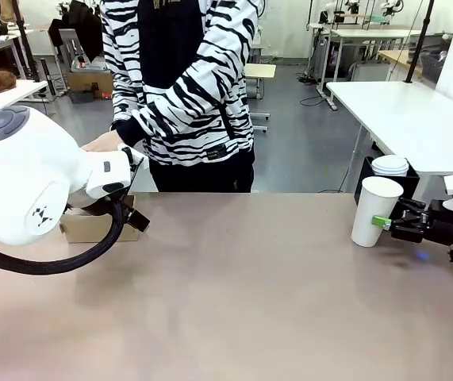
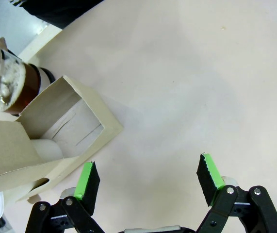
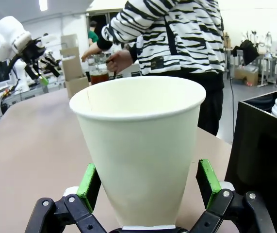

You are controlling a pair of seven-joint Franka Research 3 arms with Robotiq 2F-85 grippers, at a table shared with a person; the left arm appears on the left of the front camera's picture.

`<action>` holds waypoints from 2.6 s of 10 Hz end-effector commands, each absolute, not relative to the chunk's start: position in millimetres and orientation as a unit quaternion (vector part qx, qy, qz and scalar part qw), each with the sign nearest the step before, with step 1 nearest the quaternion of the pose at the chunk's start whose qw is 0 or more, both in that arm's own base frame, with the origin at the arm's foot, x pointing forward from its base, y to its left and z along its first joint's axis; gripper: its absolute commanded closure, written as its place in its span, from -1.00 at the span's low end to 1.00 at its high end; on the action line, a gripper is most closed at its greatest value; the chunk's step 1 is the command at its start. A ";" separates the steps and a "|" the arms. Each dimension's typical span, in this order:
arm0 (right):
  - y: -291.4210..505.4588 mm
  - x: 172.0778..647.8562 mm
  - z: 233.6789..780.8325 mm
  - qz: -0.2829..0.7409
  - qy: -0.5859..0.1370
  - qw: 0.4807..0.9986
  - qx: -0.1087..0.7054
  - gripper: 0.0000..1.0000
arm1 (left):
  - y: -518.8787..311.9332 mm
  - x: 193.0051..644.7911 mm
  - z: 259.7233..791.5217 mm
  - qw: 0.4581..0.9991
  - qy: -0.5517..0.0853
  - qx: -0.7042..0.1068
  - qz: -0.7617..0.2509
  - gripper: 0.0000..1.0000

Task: Pour a drink into a cup and package it in a carrier.
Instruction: Pick up the 600 ml Paper Cup and place it in the middle top area of the table.

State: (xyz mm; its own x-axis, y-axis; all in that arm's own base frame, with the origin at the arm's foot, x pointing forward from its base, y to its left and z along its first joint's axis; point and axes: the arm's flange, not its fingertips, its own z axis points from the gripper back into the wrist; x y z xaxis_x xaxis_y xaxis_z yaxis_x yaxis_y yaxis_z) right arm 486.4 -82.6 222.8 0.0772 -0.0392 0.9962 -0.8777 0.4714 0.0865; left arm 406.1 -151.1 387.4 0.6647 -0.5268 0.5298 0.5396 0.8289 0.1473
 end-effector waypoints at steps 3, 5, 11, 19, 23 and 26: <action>-62.9 504.6 219.7 0.332 -0.584 0.627 0.394 -1.00 | -151.1 405.6 389.1 0.912 -0.289 -0.012 -0.292 -1.00; -57.5 505.9 221.1 0.331 -0.587 0.621 0.400 -1.00 | -151.1 405.6 389.1 0.912 -0.289 -0.012 -0.292 -1.00; -61.3 499.0 218.0 0.343 -0.586 0.617 0.398 -0.61 | -151.1 405.6 389.1 0.912 -0.289 -0.012 -0.292 -1.00; 17.5 502.6 315.2 0.332 -0.561 0.622 0.433 -0.60 | -151.1 405.6 389.1 0.912 -0.289 -0.012 -0.292 -1.00; 121.8 579.9 308.6 0.330 -0.544 0.639 0.432 -0.60 | -151.1 405.6 389.1 0.912 -0.289 -0.012 -0.292 -1.00; 166.2 612.0 277.1 0.350 -0.548 0.631 0.423 -0.60 | -151.1 405.6 389.1 0.912 -0.289 -0.012 -0.292 -1.00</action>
